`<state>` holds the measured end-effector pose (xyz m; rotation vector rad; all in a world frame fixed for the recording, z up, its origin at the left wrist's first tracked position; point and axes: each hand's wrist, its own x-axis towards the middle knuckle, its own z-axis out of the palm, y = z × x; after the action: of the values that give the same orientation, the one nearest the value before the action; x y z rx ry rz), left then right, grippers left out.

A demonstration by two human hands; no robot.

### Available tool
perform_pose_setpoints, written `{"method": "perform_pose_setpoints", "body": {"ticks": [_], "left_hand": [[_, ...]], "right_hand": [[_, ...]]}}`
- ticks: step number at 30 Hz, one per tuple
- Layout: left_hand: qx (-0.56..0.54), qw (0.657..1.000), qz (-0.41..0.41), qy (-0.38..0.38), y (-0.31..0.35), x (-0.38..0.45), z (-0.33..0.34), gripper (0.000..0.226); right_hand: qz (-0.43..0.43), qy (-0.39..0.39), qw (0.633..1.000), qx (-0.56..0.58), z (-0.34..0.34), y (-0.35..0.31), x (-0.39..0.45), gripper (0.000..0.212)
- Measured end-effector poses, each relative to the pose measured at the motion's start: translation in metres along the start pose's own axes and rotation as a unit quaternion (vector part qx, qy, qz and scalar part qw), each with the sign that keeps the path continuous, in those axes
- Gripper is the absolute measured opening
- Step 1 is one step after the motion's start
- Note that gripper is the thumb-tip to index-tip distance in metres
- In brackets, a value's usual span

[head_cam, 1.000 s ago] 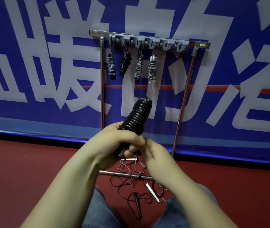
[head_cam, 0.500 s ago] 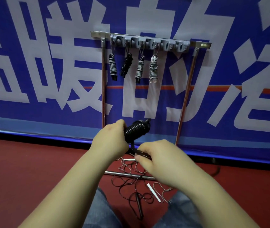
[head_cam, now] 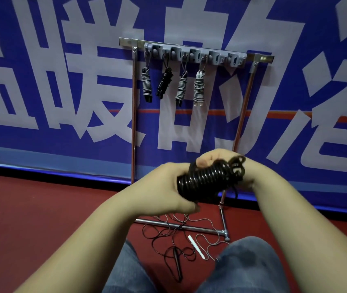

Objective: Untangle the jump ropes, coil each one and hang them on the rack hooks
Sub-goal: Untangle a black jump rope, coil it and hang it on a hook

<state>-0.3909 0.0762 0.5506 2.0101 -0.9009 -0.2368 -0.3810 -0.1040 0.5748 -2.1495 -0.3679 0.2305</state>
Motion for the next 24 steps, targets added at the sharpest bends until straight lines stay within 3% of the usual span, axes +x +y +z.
{"method": "perform_pose_setpoints", "body": {"ticks": [4, 8, 11, 15, 21, 24], "left_hand": [[-0.095, 0.992, -0.026, 0.079, -0.001, -0.001, -0.01, 0.032], [-0.113, 0.981, -0.087, 0.132, -0.006, -0.001, -0.011, 0.029], [-0.091, 0.969, -0.12, 0.194, -0.013, 0.001, -0.011, 0.027], [-0.032, 0.955, -0.157, 0.249, -0.024, 0.003, -0.018, 0.023], [0.039, 0.955, -0.176, 0.236, -0.021, 0.006, -0.016, 0.025], [0.053, 0.96, -0.203, 0.187, -0.018, 0.008, -0.019, 0.024]], "right_hand": [[0.042, 0.075, 0.993, 0.079, 0.029, 0.007, 0.0, 0.038], [0.04, 0.059, 0.988, 0.134, 0.049, 0.012, -0.002, 0.033], [0.011, 0.063, 0.998, -0.004, 0.046, 0.011, -0.009, 0.033], [-0.015, 0.078, 0.98, -0.183, 0.037, 0.003, -0.022, 0.031], [-0.013, 0.111, 0.949, -0.296, 0.021, -0.016, -0.034, 0.032], [-0.035, 0.106, 0.93, -0.35, 0.018, -0.034, -0.037, 0.036]]}}
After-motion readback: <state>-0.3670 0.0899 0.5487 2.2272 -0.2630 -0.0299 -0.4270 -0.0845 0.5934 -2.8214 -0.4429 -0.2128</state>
